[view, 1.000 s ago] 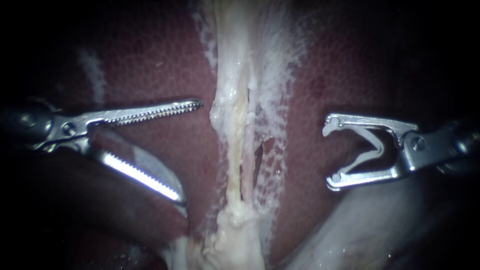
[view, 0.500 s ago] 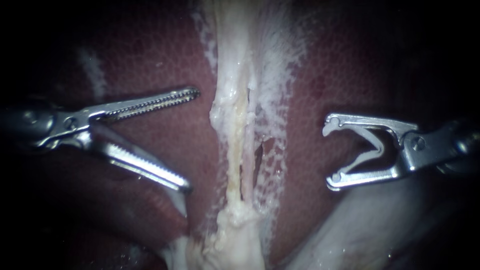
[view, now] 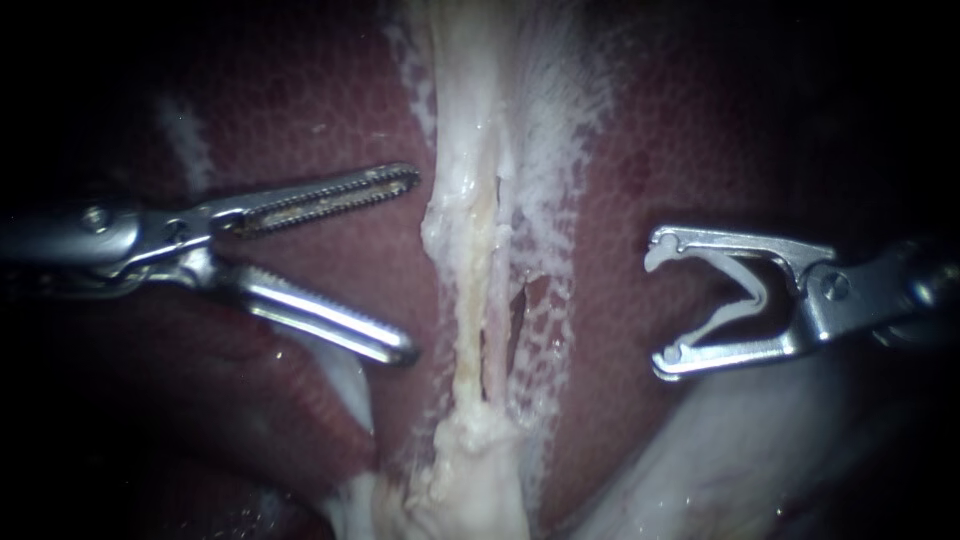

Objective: Grabbing gallbladder

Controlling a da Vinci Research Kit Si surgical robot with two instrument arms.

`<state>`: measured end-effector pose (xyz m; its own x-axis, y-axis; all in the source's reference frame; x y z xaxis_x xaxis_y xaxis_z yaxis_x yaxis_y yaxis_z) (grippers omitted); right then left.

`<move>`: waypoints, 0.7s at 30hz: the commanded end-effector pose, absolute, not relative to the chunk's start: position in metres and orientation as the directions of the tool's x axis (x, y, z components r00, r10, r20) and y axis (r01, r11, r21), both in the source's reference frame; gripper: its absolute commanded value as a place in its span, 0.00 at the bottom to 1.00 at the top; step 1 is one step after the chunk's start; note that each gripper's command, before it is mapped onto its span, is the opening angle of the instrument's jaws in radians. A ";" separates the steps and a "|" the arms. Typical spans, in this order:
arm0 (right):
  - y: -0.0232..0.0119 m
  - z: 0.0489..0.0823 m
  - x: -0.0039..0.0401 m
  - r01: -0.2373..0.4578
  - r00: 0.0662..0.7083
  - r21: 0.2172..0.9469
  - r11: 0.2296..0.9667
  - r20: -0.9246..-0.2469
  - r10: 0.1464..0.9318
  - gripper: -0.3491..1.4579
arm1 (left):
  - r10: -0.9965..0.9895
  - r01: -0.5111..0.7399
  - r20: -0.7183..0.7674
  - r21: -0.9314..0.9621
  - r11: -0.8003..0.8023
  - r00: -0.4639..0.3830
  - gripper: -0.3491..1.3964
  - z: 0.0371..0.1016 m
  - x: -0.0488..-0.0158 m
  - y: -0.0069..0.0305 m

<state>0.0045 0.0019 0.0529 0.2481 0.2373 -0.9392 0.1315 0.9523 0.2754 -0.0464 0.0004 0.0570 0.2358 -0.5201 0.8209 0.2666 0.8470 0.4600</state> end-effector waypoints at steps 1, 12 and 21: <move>0.0019 0.0529 0.0045 0.132 0.248 0.275 0.952 -0.939 0.237 0.52 | -0.528 0.270 0.816 0.467 0.842 0.236 0.71 0.0572 -0.0465 0.0004; 0.0020 0.0530 0.0045 0.131 0.248 0.275 0.952 -0.939 0.237 0.52 | -0.584 0.307 0.772 0.508 0.805 0.252 0.58 0.0582 -0.0476 0.0006; 0.0020 0.0530 0.0045 0.131 0.248 0.275 0.952 -0.939 0.237 0.52 | -0.637 0.347 0.725 0.545 0.764 0.264 0.13 0.0602 -0.0467 0.0017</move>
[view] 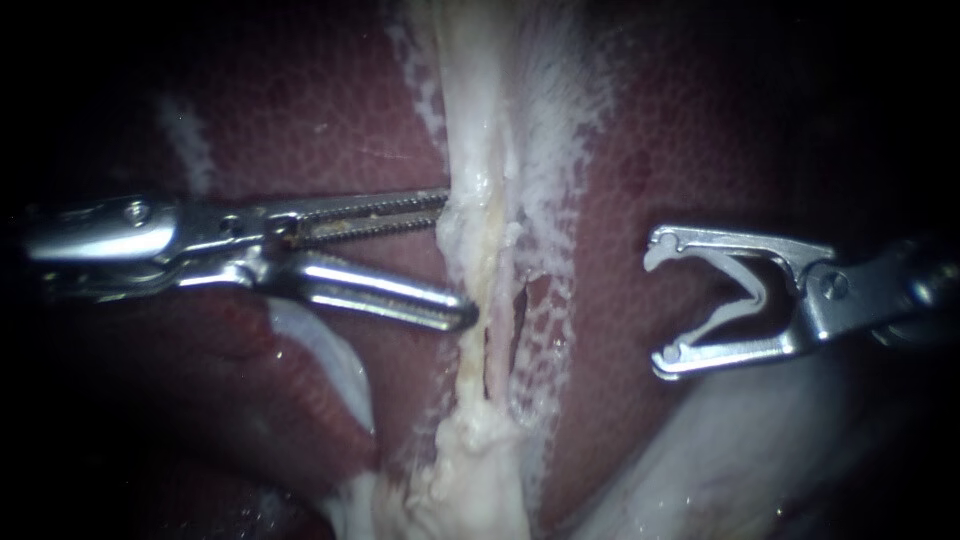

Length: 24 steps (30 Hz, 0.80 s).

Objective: Grabbing gallbladder

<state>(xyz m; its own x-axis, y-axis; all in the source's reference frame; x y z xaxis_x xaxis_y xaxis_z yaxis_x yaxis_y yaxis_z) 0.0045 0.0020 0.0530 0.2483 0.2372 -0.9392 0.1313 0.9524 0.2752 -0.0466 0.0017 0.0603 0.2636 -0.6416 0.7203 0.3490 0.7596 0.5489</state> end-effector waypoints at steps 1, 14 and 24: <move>0.0020 0.0530 0.0045 0.131 0.248 0.275 0.952 -0.939 0.237 0.52 | -0.646 0.357 0.717 0.550 0.755 0.262 0.07 0.0605 -0.0465 0.0018; 0.0020 0.0530 0.0045 0.131 0.248 0.275 0.952 -0.939 0.237 0.52 | -0.692 0.395 0.673 0.579 0.713 0.262 0.00 0.0610 -0.0455 0.0020; 0.0020 0.0530 0.0045 0.131 0.248 0.275 0.952 -0.939 0.237 0.52 | -0.694 0.405 0.671 0.577 0.709 0.260 0.00 0.0608 -0.0454 0.0019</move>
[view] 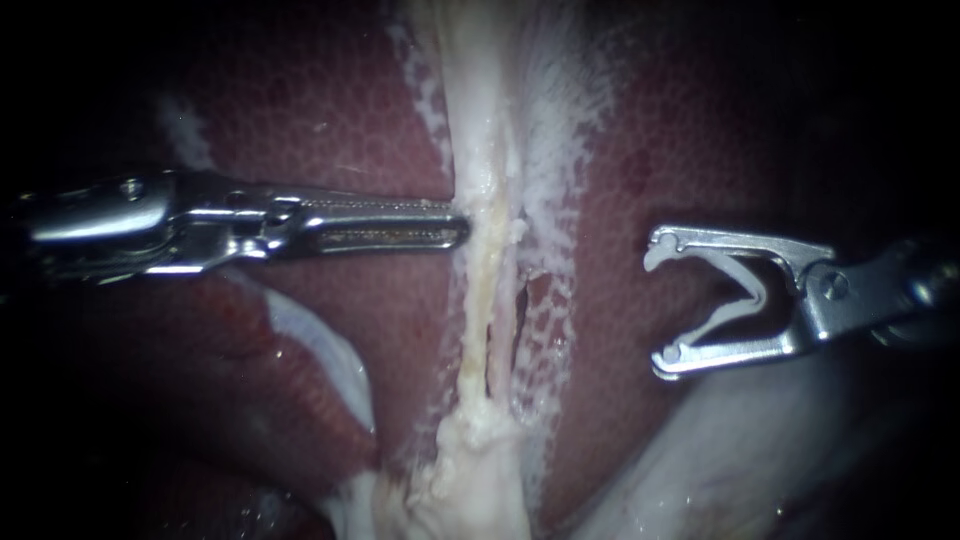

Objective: Grabbing gallbladder

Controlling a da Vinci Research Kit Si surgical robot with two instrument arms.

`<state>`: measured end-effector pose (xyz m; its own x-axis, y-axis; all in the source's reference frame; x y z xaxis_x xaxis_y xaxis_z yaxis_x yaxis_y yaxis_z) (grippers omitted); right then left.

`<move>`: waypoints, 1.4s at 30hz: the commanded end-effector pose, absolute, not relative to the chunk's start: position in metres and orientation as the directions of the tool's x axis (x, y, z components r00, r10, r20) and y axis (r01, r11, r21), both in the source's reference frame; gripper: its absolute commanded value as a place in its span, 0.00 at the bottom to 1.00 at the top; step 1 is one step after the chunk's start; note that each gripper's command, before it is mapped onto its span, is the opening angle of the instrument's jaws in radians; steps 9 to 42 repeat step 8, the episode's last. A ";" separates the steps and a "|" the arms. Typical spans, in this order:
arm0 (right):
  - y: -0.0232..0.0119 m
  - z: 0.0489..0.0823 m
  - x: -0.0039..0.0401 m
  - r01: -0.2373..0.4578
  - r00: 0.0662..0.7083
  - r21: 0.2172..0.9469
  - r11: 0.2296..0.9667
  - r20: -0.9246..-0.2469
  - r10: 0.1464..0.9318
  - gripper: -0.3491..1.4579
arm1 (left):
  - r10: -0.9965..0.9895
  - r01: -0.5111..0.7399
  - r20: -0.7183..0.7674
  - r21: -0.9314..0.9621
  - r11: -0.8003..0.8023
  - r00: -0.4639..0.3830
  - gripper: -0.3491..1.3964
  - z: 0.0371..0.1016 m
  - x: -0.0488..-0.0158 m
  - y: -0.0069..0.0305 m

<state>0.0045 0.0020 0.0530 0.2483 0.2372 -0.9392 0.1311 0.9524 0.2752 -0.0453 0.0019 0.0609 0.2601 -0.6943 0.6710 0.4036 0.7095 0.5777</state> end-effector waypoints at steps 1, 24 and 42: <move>0.0020 0.0530 0.0045 0.131 0.248 0.275 0.952 -0.939 0.237 0.52 | -0.694 0.405 0.671 0.577 0.709 0.259 0.00 0.0608 -0.0454 0.0019; 0.0020 0.0530 0.0045 0.131 0.248 0.275 0.952 -0.939 0.237 0.52 | -0.695 0.412 0.671 0.575 0.707 0.258 0.00 0.0607 -0.0453 0.0018; 0.0020 0.0530 0.0045 0.131 0.248 0.275 0.952 -0.939 0.237 0.52 | -0.695 0.412 0.671 0.575 0.707 0.258 0.00 0.0607 -0.0453 0.0018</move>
